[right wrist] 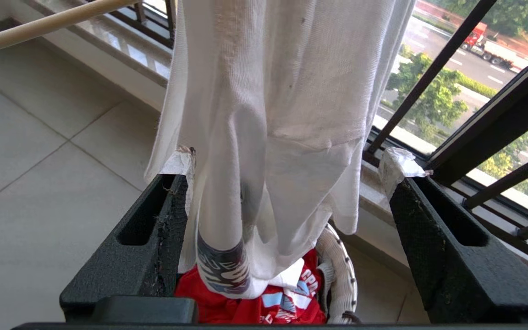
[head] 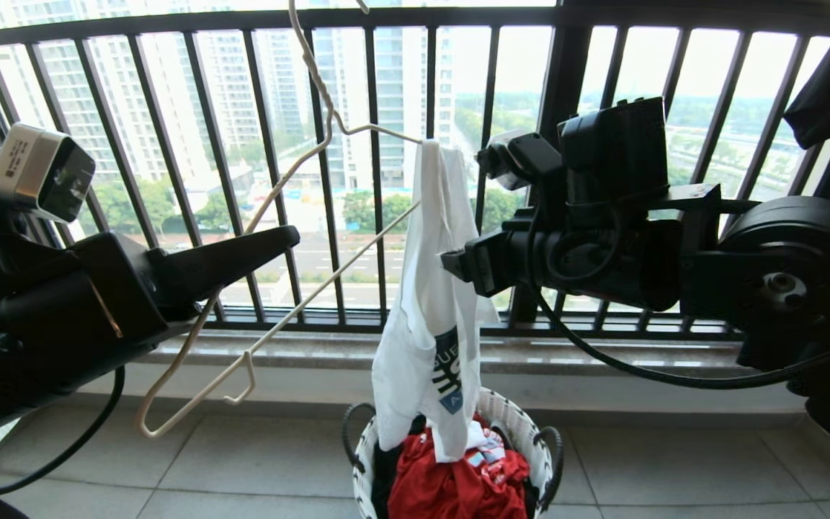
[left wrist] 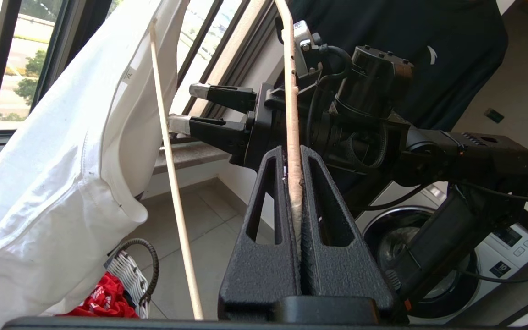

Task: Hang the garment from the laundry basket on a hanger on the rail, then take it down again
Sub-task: Hang the clothes on the clothes rack

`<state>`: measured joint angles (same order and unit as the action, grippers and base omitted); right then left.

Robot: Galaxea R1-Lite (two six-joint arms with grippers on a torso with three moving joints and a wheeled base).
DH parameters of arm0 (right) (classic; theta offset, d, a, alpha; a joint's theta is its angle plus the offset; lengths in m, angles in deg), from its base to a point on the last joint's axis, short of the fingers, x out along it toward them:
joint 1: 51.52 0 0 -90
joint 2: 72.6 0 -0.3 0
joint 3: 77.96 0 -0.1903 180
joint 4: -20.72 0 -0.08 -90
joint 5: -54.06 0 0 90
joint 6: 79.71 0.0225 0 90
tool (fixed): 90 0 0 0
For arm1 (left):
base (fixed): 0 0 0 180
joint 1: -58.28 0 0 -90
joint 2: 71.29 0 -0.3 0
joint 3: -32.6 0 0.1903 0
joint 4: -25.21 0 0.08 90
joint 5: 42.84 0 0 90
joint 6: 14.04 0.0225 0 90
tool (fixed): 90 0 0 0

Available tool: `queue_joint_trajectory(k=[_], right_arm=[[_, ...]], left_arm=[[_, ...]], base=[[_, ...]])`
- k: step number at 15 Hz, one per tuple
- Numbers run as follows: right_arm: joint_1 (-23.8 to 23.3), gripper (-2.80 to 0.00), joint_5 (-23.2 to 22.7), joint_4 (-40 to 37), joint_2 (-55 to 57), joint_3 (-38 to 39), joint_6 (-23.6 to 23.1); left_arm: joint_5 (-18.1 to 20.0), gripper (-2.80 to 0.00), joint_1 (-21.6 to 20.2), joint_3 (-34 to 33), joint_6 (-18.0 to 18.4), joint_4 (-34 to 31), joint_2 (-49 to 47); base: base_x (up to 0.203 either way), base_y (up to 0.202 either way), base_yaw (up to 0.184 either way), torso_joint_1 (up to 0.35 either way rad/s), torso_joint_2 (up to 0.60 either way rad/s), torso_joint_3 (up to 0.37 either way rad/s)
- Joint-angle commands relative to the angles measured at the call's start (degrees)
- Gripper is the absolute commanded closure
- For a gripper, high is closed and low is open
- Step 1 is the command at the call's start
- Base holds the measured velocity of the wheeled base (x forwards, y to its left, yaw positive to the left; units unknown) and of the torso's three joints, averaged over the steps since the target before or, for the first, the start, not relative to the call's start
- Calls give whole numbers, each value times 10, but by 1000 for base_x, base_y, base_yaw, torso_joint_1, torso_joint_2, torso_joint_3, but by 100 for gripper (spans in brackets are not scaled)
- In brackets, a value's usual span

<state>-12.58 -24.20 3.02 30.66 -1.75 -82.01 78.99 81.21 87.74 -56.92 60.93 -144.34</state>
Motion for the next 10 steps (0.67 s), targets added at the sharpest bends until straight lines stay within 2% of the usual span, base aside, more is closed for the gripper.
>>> queue_joint_trajectory(k=[1,3,8,9,10], right_arm=[[-1,-280,0,6,7,-3,6],[2,-280,-1,36,21,-4,6],[8,-280,-1,52,45,-15,5],[7,0,0,55,53,-23,5],[5,0,0,55,57,-30,5]], left_arm=[[2,0,0,0,-2,3,-2],[2,0,0,0,-2,3,-1],[1,0,0,1,-2,3,-1],[1,0,0,1,-2,3,0],[0,0,-1,2,-2,3,-1]], base=[[0,0,0,0,0,0],[0,0,0,0,0,0],[0,0,0,0,0,0],[0,0,0,0,0,0],[0,0,0,0,0,0]])
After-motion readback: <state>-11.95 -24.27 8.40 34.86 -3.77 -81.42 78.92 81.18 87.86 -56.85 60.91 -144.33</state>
